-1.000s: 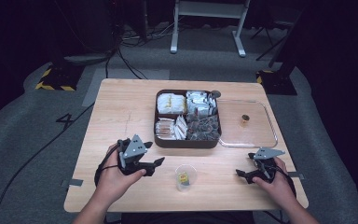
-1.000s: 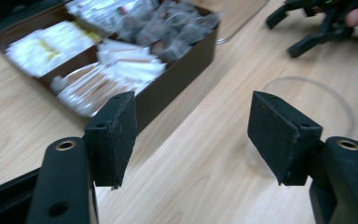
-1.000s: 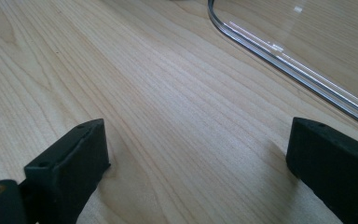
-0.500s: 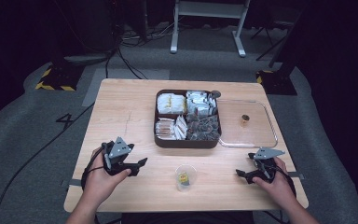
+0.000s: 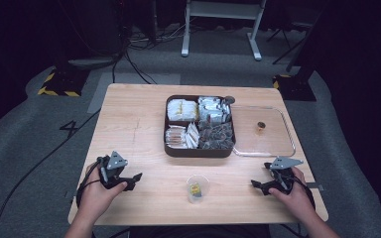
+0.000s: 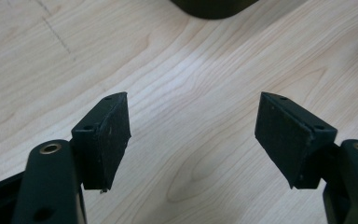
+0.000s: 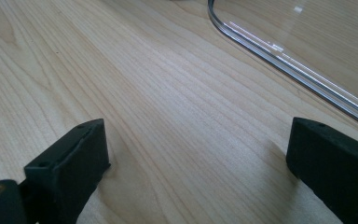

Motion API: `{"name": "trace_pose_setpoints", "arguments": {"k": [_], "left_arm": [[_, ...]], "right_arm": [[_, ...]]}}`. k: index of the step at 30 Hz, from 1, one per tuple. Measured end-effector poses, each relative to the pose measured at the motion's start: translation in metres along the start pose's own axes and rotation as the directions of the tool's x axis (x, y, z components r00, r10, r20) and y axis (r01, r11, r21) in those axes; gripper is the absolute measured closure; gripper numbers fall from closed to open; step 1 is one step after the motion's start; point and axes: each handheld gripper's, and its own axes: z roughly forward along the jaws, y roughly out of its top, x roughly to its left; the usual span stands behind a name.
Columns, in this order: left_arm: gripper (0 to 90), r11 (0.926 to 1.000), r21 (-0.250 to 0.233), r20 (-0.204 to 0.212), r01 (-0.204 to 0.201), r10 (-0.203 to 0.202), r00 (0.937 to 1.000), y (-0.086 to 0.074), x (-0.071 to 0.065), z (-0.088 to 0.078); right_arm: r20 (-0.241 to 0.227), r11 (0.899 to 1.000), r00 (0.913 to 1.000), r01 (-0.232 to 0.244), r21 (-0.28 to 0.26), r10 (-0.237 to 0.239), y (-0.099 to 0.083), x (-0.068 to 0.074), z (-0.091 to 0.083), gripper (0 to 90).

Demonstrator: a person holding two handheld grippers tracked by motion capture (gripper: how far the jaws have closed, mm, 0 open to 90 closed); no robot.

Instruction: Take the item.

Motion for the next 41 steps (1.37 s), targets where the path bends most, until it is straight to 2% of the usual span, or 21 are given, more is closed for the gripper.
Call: {"name": "trace_pose_setpoints", "arguments": {"k": [1, 7, 13, 17, 22, 26, 41], "left_arm": [[26.8, 1.0000, 0.000, 0.000, 0.000, 0.000, 1.0000, 0.000, 0.000, 0.000], [24.5, 0.9973, 0.035, -0.002, 0.064, -0.064, 0.9980, -0.018, 0.008, 0.008], [23.5, 0.9967, 0.054, -0.018, 0.060, -0.059, 0.9981, -0.028, 0.011, 0.011], [21.4, 0.9967, 0.069, -0.029, 0.042, -0.040, 0.9988, -0.035, 0.013, 0.016], [16.9, 0.9967, 0.046, -0.032, 0.066, -0.065, 0.9974, -0.038, 0.014, 0.018], [12.0, 0.9971, 0.003, -0.038, 0.075, -0.075, 0.9964, -0.042, 0.017, 0.022], [8.8, 0.9969, 0.011, -0.043, 0.078, -0.077, 0.9961, -0.041, 0.017, 0.023]], "right_arm": [[0.000, 1.000, 1.0000, -0.001, 0.000, 0.001, 0.000, 0.000, 0.000, 5.7], [0.000, 1.000, 1.0000, 0.000, 0.000, 0.000, 0.000, 0.000, 0.000, 5.7], [0.000, 1.000, 1.0000, 0.000, 0.000, 0.000, 0.000, 0.000, 0.000, 5.7], [0.000, 1.000, 1.0000, 0.000, 0.000, 0.000, 0.000, 0.000, 0.000, 5.7], [0.000, 1.000, 1.0000, 0.000, 0.000, 0.000, 0.000, 0.000, 0.000, 5.7], [0.000, 1.000, 1.0000, 0.000, 0.000, 0.000, 0.000, 0.000, 0.000, 5.7], [0.000, 1.000, 1.0000, -0.001, 0.000, 0.001, 0.000, 0.000, 0.000, 5.7]]}}
